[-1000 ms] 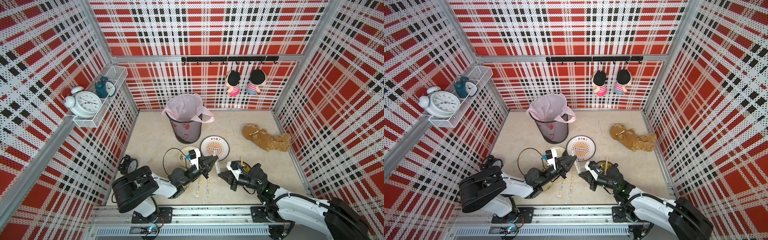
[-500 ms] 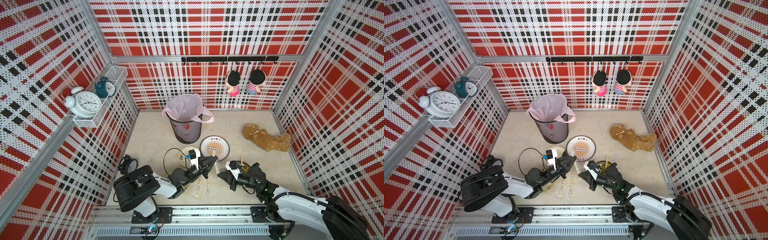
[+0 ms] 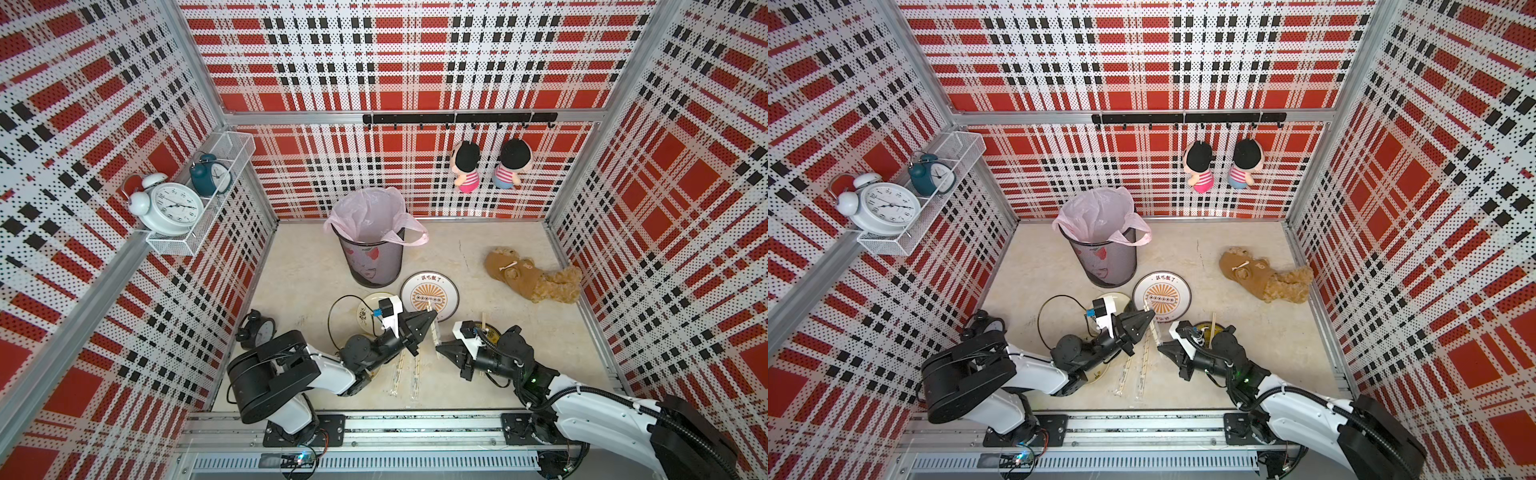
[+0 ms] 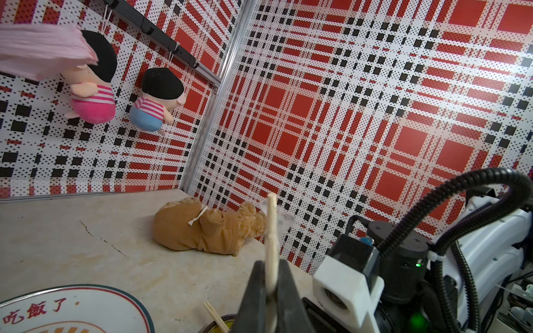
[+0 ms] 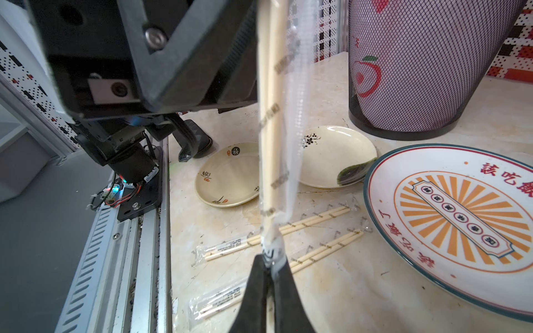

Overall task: Remove the packaging of disposable chopsticks
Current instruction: Remove the packet bag from the disposable chopsticks.

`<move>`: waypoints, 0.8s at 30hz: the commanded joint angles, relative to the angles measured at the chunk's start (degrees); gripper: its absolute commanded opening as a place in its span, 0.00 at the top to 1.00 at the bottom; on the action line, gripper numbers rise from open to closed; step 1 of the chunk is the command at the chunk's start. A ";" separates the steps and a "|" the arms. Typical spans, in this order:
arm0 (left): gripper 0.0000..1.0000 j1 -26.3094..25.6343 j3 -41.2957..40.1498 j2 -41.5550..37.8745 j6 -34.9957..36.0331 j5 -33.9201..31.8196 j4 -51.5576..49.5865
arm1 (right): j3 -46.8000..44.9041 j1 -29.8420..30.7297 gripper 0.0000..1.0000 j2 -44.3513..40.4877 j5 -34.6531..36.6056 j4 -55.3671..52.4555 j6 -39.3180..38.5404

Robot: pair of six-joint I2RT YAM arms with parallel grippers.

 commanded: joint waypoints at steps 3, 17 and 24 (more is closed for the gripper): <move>0.90 -2.40 -2.35 4.19 1.16 4.99 -11.30 | 7.51 0.15 1.00 -3.12 1.74 22.77 -1.65; 0.88 -2.28 -2.29 9.01 -0.22 5.18 -7.96 | 8.18 0.19 1.00 -3.36 2.77 23.95 -1.87; 0.99 -1.81 -2.74 8.12 -0.29 5.07 -7.60 | 8.33 0.23 1.00 -1.39 1.93 24.28 -1.42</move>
